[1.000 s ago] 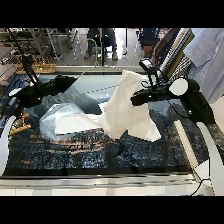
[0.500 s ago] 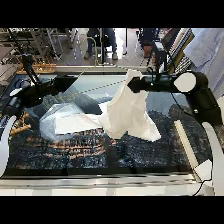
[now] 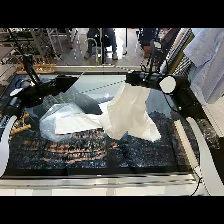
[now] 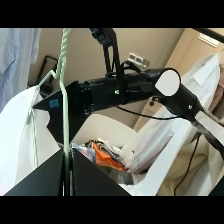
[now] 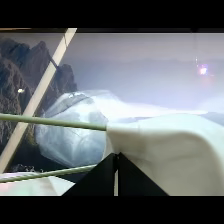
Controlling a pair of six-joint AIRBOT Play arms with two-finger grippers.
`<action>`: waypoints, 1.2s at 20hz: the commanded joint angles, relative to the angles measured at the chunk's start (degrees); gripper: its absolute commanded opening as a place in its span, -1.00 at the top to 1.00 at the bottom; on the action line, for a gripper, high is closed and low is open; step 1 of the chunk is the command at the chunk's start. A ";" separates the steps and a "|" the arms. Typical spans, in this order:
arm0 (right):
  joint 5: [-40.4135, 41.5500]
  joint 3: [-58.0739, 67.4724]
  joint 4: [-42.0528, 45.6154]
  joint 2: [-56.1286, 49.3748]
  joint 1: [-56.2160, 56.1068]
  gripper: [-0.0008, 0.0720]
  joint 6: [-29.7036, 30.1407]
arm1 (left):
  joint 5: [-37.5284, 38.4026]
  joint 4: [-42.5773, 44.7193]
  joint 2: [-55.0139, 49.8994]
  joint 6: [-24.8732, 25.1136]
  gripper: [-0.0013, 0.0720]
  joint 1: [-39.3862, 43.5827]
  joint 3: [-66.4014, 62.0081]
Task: Fold the clothes and pants, and hang the long-sleeved shirts on hangers.
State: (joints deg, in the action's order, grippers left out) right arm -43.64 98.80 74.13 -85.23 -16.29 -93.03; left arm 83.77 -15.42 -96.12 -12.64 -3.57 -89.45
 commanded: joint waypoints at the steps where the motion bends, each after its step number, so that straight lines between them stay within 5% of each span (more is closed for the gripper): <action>1: 0.72 0.22 1.27 -0.76 -0.90 0.93 -0.44 | 0.04 -0.04 -0.02 0.02 0.92 0.02 0.00; 12: -11.08 12.35 1.03 -0.13 -12.37 0.94 6.23 | -0.13 0.59 -1.55 -2.43 0.92 1.33 -0.02; 20: -21.40 16.61 0.96 0.48 -17.73 0.93 16.74 | 1.57 -3.02 -1.62 -3.50 0.92 2.99 -0.02; 21: -22.45 16.61 2.38 1.25 -17.66 0.73 17.88 | 3.17 -5.55 -1.68 -2.56 0.92 2.62 -0.02; 22: -22.91 16.61 4.72 2.34 -17.57 0.21 19.39 | 4.72 -7.72 -1.70 -1.22 0.92 2.03 -0.02; 23: -23.02 16.61 7.96 3.87 -17.27 -0.03 21.53 | 5.33 -8.81 -1.70 -1.22 0.92 1.38 -0.02; 24: -22.88 16.61 11.82 5.51 -17.03 -0.03 23.34 | 5.46 -8.68 -1.70 -1.27 0.92 0.59 -0.02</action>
State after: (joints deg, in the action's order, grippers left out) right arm -64.25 115.09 78.52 -82.63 -33.32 -75.42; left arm 86.63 -20.38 -97.78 -14.94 -1.63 -89.45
